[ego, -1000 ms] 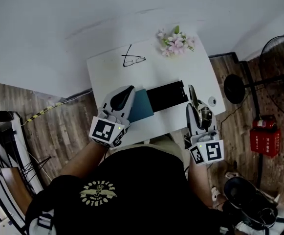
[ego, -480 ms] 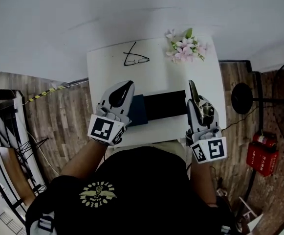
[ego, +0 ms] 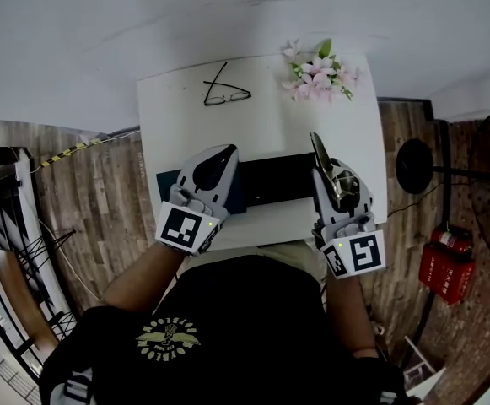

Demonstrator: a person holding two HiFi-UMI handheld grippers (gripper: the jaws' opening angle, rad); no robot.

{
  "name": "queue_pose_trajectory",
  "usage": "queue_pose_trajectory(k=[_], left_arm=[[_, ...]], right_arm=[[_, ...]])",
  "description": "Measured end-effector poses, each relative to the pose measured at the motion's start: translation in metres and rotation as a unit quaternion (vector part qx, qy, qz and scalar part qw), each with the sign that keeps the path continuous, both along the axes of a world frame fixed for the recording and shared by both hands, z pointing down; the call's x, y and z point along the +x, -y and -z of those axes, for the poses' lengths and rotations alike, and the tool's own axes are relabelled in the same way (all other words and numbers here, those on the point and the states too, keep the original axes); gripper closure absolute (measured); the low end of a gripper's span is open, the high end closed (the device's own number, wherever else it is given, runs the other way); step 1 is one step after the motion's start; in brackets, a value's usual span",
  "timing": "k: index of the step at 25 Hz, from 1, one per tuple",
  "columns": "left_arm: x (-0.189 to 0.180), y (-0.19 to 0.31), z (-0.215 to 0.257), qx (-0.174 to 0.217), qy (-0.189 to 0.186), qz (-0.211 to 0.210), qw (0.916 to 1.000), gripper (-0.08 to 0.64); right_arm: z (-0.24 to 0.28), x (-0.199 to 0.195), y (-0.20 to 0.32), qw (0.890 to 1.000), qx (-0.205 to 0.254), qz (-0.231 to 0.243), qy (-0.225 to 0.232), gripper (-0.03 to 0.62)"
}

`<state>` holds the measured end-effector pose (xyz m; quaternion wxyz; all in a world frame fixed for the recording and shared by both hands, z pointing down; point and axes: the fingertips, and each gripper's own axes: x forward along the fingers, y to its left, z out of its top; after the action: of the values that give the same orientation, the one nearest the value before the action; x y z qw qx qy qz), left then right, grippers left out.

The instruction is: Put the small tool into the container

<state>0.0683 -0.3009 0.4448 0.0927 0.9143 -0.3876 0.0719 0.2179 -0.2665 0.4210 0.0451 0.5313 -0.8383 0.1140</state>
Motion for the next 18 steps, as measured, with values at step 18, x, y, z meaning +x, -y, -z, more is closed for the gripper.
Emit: queue_pose_trajectory(k=[18], left_arm=[[-0.012,-0.013,-0.055,-0.014,0.018,0.01,0.9997,0.553]], right_arm=[[-0.101,-0.016,-0.023,0.997,-0.06,0.014,-0.035,0.465]])
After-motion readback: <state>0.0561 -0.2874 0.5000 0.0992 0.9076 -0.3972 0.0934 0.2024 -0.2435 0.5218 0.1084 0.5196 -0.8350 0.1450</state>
